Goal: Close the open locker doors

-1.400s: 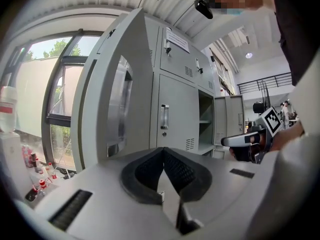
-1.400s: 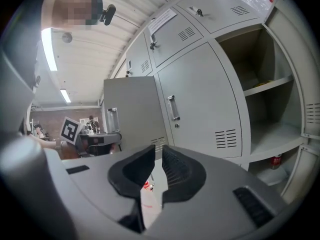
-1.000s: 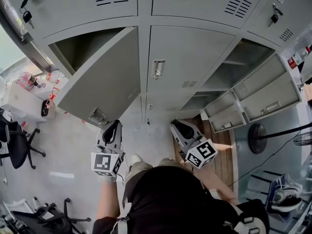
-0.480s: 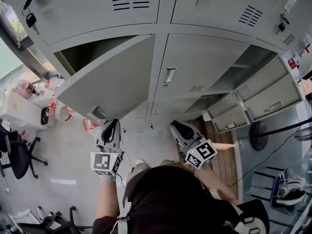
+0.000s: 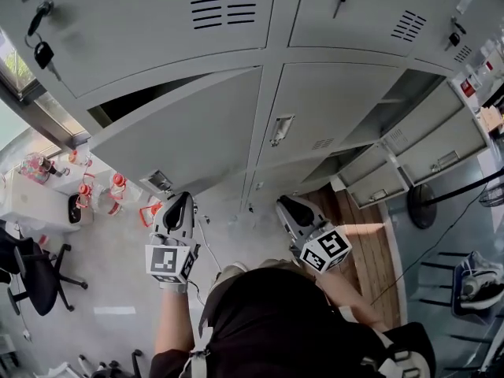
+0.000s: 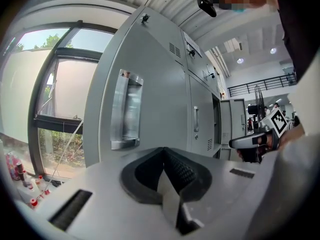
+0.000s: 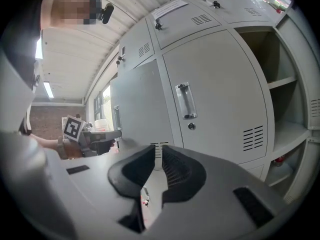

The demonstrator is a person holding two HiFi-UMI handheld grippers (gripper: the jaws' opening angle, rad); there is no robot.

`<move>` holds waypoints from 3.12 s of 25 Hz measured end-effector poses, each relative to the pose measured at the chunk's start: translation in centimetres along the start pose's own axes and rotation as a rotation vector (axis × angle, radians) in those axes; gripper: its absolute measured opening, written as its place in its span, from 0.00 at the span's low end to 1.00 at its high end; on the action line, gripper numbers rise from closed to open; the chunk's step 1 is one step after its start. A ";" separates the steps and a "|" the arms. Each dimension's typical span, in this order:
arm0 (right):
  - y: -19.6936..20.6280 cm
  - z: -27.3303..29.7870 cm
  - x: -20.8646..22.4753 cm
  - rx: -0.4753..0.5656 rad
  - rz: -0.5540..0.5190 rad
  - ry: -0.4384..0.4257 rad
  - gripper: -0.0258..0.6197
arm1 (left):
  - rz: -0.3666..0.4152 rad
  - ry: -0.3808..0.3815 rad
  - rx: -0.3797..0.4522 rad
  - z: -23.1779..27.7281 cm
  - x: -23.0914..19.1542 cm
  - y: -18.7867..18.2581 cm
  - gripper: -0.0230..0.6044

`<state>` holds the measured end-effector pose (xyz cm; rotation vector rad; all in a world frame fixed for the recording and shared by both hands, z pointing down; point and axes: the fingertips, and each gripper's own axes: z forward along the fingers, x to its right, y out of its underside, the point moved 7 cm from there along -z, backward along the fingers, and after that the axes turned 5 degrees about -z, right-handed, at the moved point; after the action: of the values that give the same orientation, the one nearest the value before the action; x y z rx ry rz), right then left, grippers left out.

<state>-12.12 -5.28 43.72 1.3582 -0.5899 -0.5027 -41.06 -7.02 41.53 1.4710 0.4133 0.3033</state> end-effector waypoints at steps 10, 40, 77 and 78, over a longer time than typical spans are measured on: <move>0.5 0.0 -0.4 0.016 0.021 0.110 0.12 | 0.005 0.049 -0.007 1.7 -2.7 -0.2 0.05; 0.9 -3.9 0.5 0.018 0.044 0.249 0.12 | -0.046 0.117 -0.084 5.5 -1.5 1.1 0.05; 1.1 -29.2 23.4 0.036 0.013 0.603 0.13 | 0.019 0.424 -0.243 17.9 28.0 3.9 0.05; 1.2 -29.8 24.2 0.035 0.006 0.610 0.13 | 0.020 0.418 -0.245 18.1 28.5 4.0 0.05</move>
<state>25.67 1.48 44.02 1.4513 -0.1015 -0.0560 -7.32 -10.23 44.02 1.1692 0.6720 0.6596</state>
